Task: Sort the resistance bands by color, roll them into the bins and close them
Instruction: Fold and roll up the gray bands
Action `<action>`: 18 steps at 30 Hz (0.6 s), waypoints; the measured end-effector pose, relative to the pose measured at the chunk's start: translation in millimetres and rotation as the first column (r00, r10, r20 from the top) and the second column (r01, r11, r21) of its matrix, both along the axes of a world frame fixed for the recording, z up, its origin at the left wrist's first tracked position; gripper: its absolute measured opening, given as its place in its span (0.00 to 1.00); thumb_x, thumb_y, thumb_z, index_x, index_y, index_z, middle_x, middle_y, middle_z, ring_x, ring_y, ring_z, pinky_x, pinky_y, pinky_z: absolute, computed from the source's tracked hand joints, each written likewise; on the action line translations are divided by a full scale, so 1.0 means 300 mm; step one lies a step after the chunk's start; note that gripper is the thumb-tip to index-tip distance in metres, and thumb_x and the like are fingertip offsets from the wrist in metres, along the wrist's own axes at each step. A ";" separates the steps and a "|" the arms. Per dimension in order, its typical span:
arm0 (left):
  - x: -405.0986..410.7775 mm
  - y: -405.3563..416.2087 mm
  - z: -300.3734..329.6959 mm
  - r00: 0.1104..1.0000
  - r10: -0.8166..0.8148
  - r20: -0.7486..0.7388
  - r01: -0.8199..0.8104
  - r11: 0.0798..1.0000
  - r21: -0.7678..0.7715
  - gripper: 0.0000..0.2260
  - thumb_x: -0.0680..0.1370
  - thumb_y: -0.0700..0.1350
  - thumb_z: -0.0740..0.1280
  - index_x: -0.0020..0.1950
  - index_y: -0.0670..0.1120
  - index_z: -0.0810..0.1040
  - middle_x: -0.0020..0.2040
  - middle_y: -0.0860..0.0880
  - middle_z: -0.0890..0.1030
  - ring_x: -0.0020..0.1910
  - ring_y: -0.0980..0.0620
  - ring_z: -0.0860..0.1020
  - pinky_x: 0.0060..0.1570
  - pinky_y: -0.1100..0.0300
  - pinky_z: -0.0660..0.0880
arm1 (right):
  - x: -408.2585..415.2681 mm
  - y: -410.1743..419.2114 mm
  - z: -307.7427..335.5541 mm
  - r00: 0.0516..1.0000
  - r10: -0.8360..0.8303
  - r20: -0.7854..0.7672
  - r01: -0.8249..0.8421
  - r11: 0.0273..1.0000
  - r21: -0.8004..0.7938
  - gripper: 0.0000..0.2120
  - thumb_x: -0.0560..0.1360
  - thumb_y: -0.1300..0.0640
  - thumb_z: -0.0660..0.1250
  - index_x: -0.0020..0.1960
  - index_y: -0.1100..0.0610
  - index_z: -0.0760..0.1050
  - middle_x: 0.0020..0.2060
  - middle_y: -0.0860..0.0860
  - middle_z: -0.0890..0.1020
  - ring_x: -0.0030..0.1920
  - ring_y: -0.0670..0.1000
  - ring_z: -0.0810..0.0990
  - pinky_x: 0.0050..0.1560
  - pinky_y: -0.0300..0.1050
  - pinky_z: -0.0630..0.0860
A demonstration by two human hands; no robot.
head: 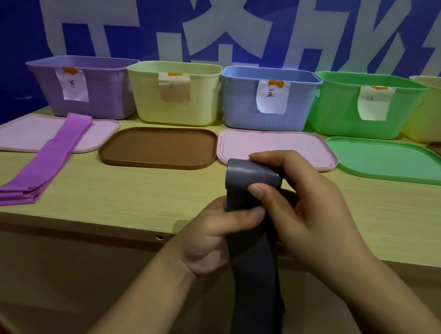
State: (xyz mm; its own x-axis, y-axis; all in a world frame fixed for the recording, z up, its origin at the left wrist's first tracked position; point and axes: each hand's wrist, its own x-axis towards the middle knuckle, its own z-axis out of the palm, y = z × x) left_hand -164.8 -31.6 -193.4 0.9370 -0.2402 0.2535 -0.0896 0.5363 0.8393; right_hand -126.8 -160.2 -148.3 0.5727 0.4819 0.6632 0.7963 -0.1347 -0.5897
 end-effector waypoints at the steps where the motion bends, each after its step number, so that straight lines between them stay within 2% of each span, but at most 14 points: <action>1: 0.002 -0.001 0.000 0.999 0.048 -0.015 -0.047 0.998 0.050 0.11 0.71 0.34 0.68 0.48 0.46 0.85 0.45 0.47 0.85 0.46 0.51 0.83 0.44 0.59 0.79 | 0.001 -0.004 0.000 1.000 0.005 -0.007 -0.005 1.000 0.010 0.13 0.73 0.56 0.64 0.57 0.53 0.74 0.48 0.43 0.79 0.51 0.44 0.78 0.49 0.34 0.73; 3: 0.004 -0.003 0.005 0.994 0.108 -0.019 -0.105 0.985 0.134 0.13 0.71 0.32 0.62 0.48 0.43 0.83 0.43 0.48 0.85 0.43 0.51 0.83 0.41 0.59 0.79 | 0.001 -0.012 0.002 1.000 0.009 -0.026 -0.008 1.000 0.024 0.12 0.72 0.55 0.64 0.56 0.48 0.72 0.48 0.41 0.79 0.51 0.43 0.78 0.48 0.33 0.73; 5: 0.011 -0.001 0.016 0.992 0.128 -0.003 -0.124 0.969 0.214 0.11 0.72 0.33 0.61 0.51 0.41 0.78 0.43 0.48 0.84 0.42 0.50 0.83 0.41 0.57 0.80 | 0.005 -0.018 0.001 0.999 0.007 -0.048 -0.005 0.999 0.049 0.12 0.72 0.55 0.63 0.54 0.46 0.71 0.49 0.39 0.79 0.50 0.43 0.78 0.46 0.31 0.72; 7: 0.018 0.004 0.024 0.992 0.127 0.008 -0.124 0.950 0.286 0.09 0.73 0.35 0.63 0.50 0.42 0.78 0.42 0.45 0.83 0.41 0.47 0.82 0.44 0.52 0.80 | 0.015 -0.021 -0.010 0.999 -0.031 -0.044 0.034 0.997 0.064 0.12 0.72 0.55 0.63 0.55 0.47 0.72 0.48 0.38 0.78 0.49 0.43 0.78 0.46 0.32 0.72; 9: 0.019 0.009 0.023 0.997 0.082 -0.004 -0.077 0.948 0.309 0.07 0.74 0.37 0.63 0.45 0.43 0.80 0.37 0.43 0.82 0.36 0.46 0.81 0.40 0.53 0.79 | 0.022 -0.019 -0.027 0.996 -0.090 -0.010 0.091 0.994 0.069 0.13 0.72 0.55 0.64 0.57 0.51 0.74 0.47 0.41 0.79 0.48 0.44 0.78 0.45 0.33 0.73; 12: 0.008 0.005 0.014 1.000 0.023 -0.016 -0.018 0.969 0.246 0.04 0.73 0.38 0.64 0.40 0.38 0.75 0.29 0.43 0.76 0.27 0.49 0.75 0.32 0.56 0.74 | 0.019 -0.016 -0.046 0.990 -0.128 0.060 0.124 0.990 0.065 0.13 0.73 0.57 0.64 0.57 0.56 0.75 0.46 0.44 0.79 0.46 0.43 0.77 0.45 0.27 0.70; 15: 0.001 0.007 0.007 1.000 -0.026 -0.005 0.027 0.984 0.175 0.16 0.69 0.49 0.70 0.40 0.37 0.73 0.27 0.43 0.74 0.24 0.49 0.72 0.30 0.57 0.70 | 0.015 -0.016 -0.054 0.996 -0.080 0.049 0.077 0.995 0.069 0.12 0.73 0.58 0.65 0.56 0.58 0.75 0.47 0.41 0.78 0.46 0.39 0.77 0.46 0.27 0.72; 18: -0.006 0.015 0.020 0.999 0.030 -0.033 -0.022 0.978 0.206 0.27 0.66 0.66 0.71 0.42 0.40 0.77 0.25 0.45 0.74 0.22 0.50 0.71 0.27 0.58 0.69 | 0.015 -0.020 -0.052 1.000 -0.028 0.006 0.027 0.997 0.079 0.12 0.73 0.58 0.65 0.56 0.57 0.75 0.47 0.36 0.76 0.44 0.35 0.77 0.45 0.31 0.76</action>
